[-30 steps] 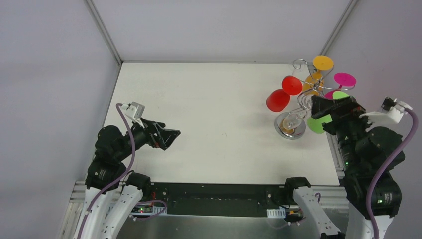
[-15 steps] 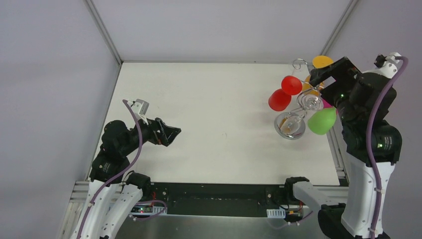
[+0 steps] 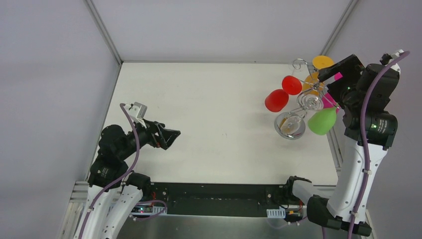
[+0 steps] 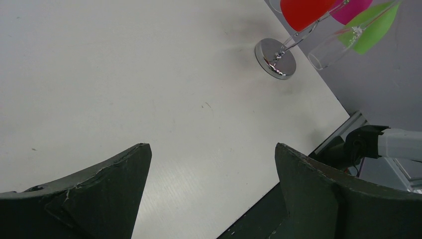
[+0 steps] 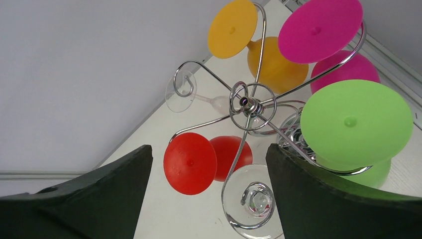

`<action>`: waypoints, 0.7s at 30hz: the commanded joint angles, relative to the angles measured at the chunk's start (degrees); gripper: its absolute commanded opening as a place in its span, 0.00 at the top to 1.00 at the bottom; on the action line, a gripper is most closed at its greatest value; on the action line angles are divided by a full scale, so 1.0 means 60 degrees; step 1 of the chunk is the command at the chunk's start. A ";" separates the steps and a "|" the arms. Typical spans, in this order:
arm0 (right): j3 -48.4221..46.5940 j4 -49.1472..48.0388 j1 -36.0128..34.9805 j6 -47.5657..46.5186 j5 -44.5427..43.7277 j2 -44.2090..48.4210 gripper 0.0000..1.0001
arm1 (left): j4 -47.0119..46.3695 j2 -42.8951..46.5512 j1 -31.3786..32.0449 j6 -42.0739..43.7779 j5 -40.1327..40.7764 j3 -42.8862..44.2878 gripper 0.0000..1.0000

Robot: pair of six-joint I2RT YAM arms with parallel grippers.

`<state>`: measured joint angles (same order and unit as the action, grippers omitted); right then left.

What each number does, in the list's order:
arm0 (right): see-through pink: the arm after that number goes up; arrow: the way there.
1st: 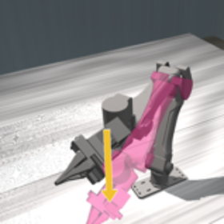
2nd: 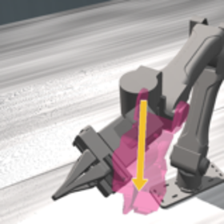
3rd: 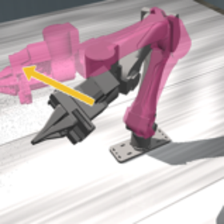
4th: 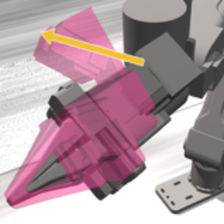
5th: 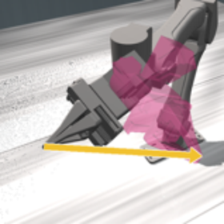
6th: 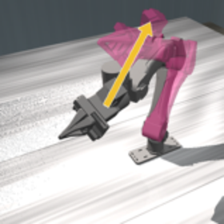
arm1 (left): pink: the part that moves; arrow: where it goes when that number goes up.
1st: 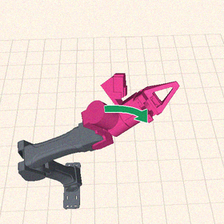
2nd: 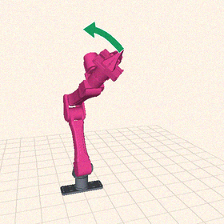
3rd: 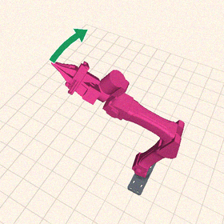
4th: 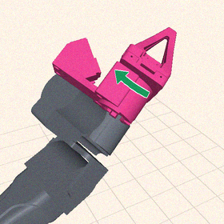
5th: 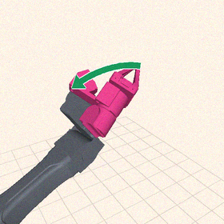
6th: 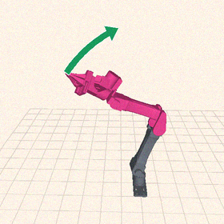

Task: Take the wine glass off the wine glass rack
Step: Pick up the wine rack from the center of the board.

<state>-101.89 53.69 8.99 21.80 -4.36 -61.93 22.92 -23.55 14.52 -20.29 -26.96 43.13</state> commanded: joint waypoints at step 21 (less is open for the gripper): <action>0.2214 -0.2789 0.1897 0.1813 0.3009 0.0081 0.35 | -0.0436 0.0512 -0.0106 -0.0001 -0.0468 -0.0178 0.00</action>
<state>-90.63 43.11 19.42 29.71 11.05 -61.93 22.92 -21.32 14.52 -20.34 -28.32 42.24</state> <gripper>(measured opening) 0.673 0.994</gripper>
